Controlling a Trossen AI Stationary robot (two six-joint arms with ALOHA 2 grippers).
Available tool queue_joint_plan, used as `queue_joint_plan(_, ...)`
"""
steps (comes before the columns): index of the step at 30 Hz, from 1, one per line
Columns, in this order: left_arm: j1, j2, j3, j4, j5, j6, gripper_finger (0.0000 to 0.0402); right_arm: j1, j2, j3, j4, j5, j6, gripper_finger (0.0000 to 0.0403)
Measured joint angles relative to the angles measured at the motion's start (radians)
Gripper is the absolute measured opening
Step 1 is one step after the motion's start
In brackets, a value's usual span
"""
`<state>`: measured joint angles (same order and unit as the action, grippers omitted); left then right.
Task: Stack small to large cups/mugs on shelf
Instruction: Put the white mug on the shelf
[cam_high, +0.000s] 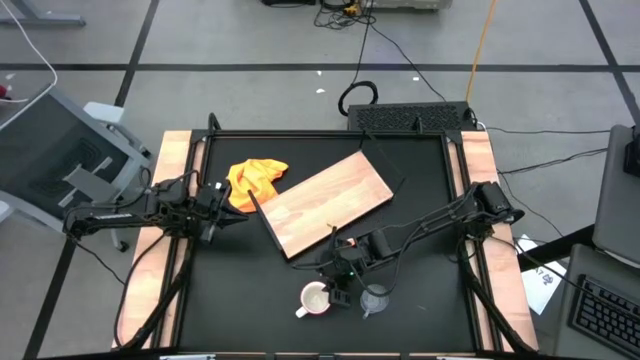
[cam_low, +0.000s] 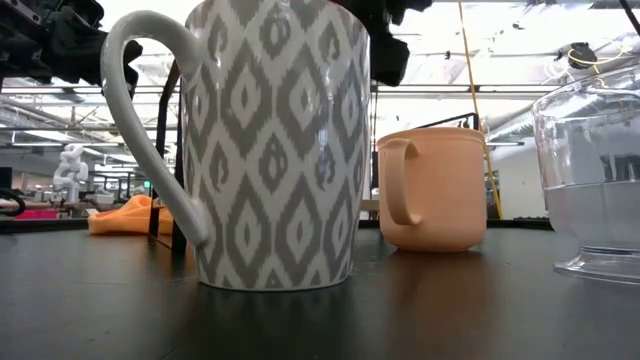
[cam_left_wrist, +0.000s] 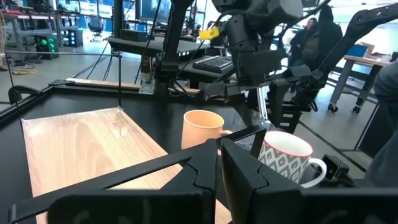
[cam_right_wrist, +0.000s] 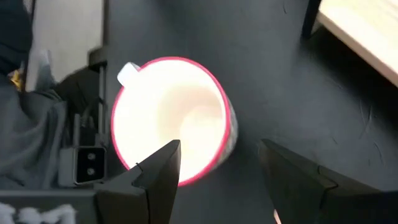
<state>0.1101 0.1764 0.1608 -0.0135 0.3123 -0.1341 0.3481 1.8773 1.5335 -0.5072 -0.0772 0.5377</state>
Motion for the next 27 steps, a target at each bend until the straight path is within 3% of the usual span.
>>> queue_joint_plan(27, 0.000, 0.000, 0.000, -0.014, 0.000, 0.003, 0.0026, 0.001, 0.044, 0.000, 0.029, -0.001, -0.005, 0.0208)
